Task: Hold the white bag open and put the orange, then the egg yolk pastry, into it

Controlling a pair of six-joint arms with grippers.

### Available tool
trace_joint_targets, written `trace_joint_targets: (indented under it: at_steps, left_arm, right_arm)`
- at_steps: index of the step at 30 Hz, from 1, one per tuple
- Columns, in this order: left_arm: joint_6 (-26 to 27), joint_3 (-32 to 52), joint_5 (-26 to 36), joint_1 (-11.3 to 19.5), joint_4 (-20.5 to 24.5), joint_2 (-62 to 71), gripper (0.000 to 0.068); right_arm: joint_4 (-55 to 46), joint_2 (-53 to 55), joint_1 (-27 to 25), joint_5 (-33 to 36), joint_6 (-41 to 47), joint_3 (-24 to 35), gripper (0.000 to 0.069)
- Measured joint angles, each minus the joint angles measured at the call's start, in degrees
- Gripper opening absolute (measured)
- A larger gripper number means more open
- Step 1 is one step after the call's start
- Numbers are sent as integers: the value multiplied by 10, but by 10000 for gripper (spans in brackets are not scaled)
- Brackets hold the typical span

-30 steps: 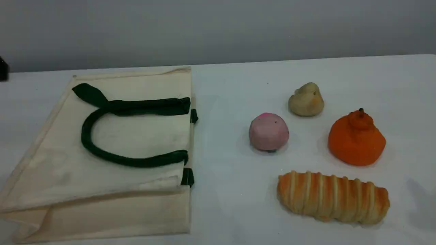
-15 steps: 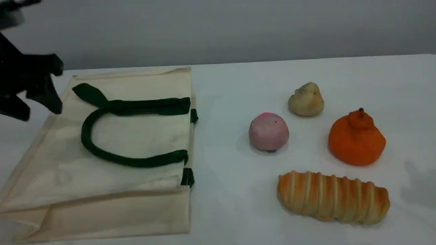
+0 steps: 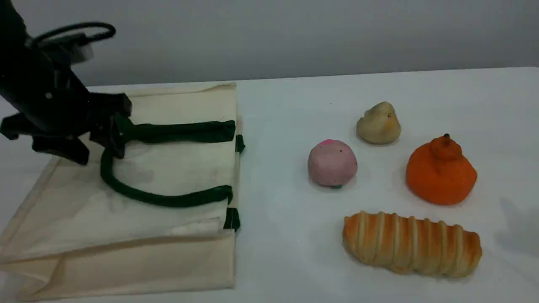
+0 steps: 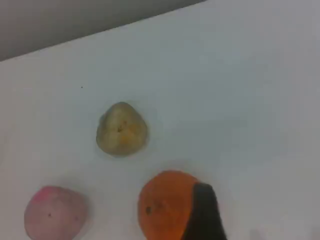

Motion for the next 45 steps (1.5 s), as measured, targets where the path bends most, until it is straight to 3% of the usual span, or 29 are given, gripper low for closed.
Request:
trace_joint_targets:
  at_steps: [16,18,24,29,32,40,45]
  left_arm:
    - [2,-32,-6,-11,0,99,414]
    - [3,-32,-2,-11,-1,99,365]
    - [14,-34,12,-11,-4,98,72]
    - [26,-74,104,-11,-3,74,70]
    - [69,-111,135,-11,-40,33,70]
    - [210,-211,258,-12,-189,-102,68]
    - [228,-232,323,-12,-240,-170,68]
  right_arm:
    - [0,1,0,-2,-1,0,475]
    - [0,1,0,-2,-1,0,475]
    - [0,1,1,-1,0,0,475]
    - [0,16,1,4,0,0,475]
    - [0,24,1,4,0,0,475]
    - [1,41,18,9,-1,0,475]
    - [2,44,71,-27,-1,0,475]
